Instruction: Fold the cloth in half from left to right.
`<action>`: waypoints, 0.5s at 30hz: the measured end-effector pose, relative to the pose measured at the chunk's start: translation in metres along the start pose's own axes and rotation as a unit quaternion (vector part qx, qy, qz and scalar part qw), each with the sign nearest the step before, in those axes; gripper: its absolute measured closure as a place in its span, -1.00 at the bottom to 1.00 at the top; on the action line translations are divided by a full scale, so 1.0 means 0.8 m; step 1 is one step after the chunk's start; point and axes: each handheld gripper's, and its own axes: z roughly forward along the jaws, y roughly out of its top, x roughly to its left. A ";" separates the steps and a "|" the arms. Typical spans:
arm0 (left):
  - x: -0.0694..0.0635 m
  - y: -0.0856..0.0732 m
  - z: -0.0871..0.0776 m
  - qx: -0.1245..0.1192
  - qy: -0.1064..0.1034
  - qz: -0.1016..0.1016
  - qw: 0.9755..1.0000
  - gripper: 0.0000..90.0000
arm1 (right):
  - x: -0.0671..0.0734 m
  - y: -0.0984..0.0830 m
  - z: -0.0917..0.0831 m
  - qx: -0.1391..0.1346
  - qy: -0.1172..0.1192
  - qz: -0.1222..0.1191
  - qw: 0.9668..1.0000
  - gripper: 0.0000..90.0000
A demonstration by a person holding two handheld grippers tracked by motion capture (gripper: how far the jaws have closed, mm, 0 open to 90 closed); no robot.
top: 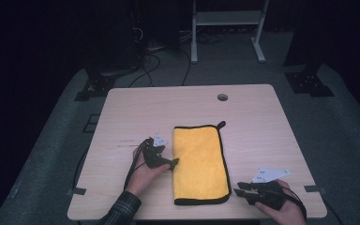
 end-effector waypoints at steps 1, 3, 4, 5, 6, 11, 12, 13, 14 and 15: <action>0.000 0.000 0.000 0.000 0.000 0.000 1.000 -1.00 | -0.003 0.002 0.002 -0.005 0.000 0.001 1.000 0.39; 0.000 0.000 0.000 0.000 0.000 0.000 1.000 -1.00 | -0.010 0.010 0.006 -0.012 -0.001 0.001 1.000 0.34; 0.000 0.000 0.000 -0.001 -0.001 0.000 1.000 -1.00 | -0.014 0.015 0.009 -0.016 -0.002 0.001 1.000 0.32; 0.000 0.000 -0.001 -0.003 -0.001 0.000 1.000 -1.00 | -0.018 0.020 0.011 -0.019 -0.001 0.001 1.000 0.32; 0.000 0.000 -0.001 -0.004 -0.002 -0.003 1.000 -1.00 | -0.022 0.025 0.014 -0.022 -0.001 0.002 1.000 0.30; 0.002 0.003 -0.003 -0.006 -0.013 -0.019 1.000 -0.89 | -0.046 0.048 0.032 -0.041 0.006 0.006 0.999 0.22; 0.003 0.004 -0.003 -0.006 -0.014 -0.019 1.000 -0.88 | -0.050 0.053 0.036 -0.042 0.005 0.004 0.999 0.20; 0.004 0.005 -0.004 -0.010 -0.016 -0.024 1.000 -0.88 | -0.053 0.059 0.040 -0.042 0.005 0.004 0.999 0.18; 0.006 0.007 -0.004 -0.012 -0.018 -0.022 1.000 -0.88 | -0.057 0.064 0.043 -0.042 0.003 0.002 0.999 0.18; 0.007 0.007 -0.005 -0.015 -0.016 -0.021 1.000 -0.88 | -0.060 0.069 0.047 -0.044 0.001 -0.001 0.999 0.17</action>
